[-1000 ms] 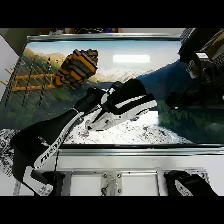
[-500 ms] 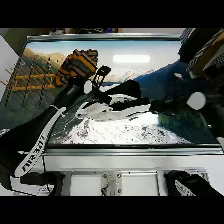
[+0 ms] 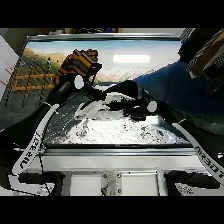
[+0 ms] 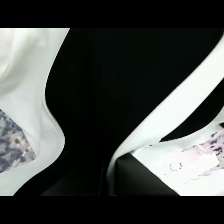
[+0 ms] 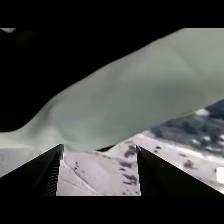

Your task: Fold the clothes and pants, and hang the long-sleeved shirts on hangers.

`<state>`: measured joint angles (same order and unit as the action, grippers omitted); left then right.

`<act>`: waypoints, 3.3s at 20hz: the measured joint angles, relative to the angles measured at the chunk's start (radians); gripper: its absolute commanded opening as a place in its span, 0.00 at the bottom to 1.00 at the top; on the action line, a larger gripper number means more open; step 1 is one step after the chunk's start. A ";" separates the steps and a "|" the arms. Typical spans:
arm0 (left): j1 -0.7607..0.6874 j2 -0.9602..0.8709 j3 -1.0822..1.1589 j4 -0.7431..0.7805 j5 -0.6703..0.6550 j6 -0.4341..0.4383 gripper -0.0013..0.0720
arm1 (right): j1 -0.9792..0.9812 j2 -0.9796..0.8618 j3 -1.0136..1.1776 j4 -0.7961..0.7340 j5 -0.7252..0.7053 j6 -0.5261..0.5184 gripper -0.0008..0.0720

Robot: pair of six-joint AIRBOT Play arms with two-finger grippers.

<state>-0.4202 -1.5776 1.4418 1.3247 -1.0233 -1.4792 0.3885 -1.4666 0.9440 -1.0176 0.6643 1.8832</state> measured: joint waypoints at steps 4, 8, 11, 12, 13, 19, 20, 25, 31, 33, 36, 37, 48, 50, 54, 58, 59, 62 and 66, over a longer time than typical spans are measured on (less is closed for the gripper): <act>0.022 0.000 0.000 -0.036 -0.011 0.002 0.04 | 0.060 -0.071 0.031 0.037 -0.090 0.003 0.68; 0.029 0.000 0.000 -0.059 -0.023 0.001 0.04 | 0.087 -0.106 0.053 0.049 -0.159 -0.006 0.03; 0.037 0.014 0.000 -0.066 -0.058 -0.001 0.04 | 0.074 -0.105 0.076 0.050 -0.174 -0.074 0.03; 0.046 0.035 0.000 -0.066 -0.072 -0.001 0.04 | 0.054 -0.091 0.097 0.045 -0.150 -0.117 0.03; 0.056 0.063 0.000 -0.066 -0.086 -0.002 0.04 | 0.028 -0.071 0.125 0.032 -0.111 -0.166 0.03; 0.051 0.339 -0.085 -0.170 -0.177 -0.020 0.04 | -0.190 0.134 0.391 -0.035 0.372 -0.404 0.03; 0.027 0.383 -0.134 -0.190 -0.160 -0.024 0.04 | -0.212 0.167 0.417 -0.053 0.424 -0.419 0.03; -0.048 0.456 -0.359 -0.238 0.045 -0.092 0.55 | -0.252 0.204 0.467 -0.166 0.516 -0.407 0.03; 0.016 0.351 -0.418 -0.312 0.154 -0.129 0.86 | -0.261 0.107 0.477 -0.230 0.515 -0.371 0.03; 0.026 0.332 -0.463 -0.335 0.171 -0.129 0.86 | -0.261 0.091 0.478 -0.231 0.529 -0.368 0.03; 0.030 0.307 -0.538 -0.351 0.222 -0.134 0.86 | -0.261 0.080 0.479 -0.237 0.537 -0.365 0.03; 0.030 0.294 -0.557 -0.369 0.234 -0.136 0.85 | -0.261 0.079 0.479 -0.236 0.538 -0.364 0.03; 0.078 0.178 -0.538 -0.521 0.238 -0.012 0.04 | -0.328 0.074 0.479 -0.306 0.506 -0.362 0.03; 0.111 0.232 -0.562 -0.526 0.223 0.004 0.04 | -0.383 0.074 0.479 -0.341 0.466 -0.363 0.21; 0.128 0.351 -0.644 -0.529 0.208 0.020 0.04 | -0.449 0.083 0.479 -0.347 0.402 -0.413 0.69; 0.146 0.413 -0.690 -0.530 0.219 0.026 0.04 | -0.376 0.139 0.461 -0.304 0.454 -0.547 0.69; 0.156 0.420 -0.695 -0.530 0.220 0.026 0.04 | -0.330 0.160 0.441 -0.298 0.471 -0.565 0.69; 0.189 0.430 -0.703 -0.533 0.223 0.027 0.04 | -0.168 0.204 0.351 -0.301 0.497 -0.527 0.69; 0.237 0.434 -0.706 -0.532 0.215 0.030 0.04 | 0.053 0.224 0.204 -0.323 0.445 -0.392 0.69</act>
<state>-0.1837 -1.1439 0.7353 0.7925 -0.8085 -1.4494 0.4419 -1.2423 1.1484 -1.3407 1.1095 1.4910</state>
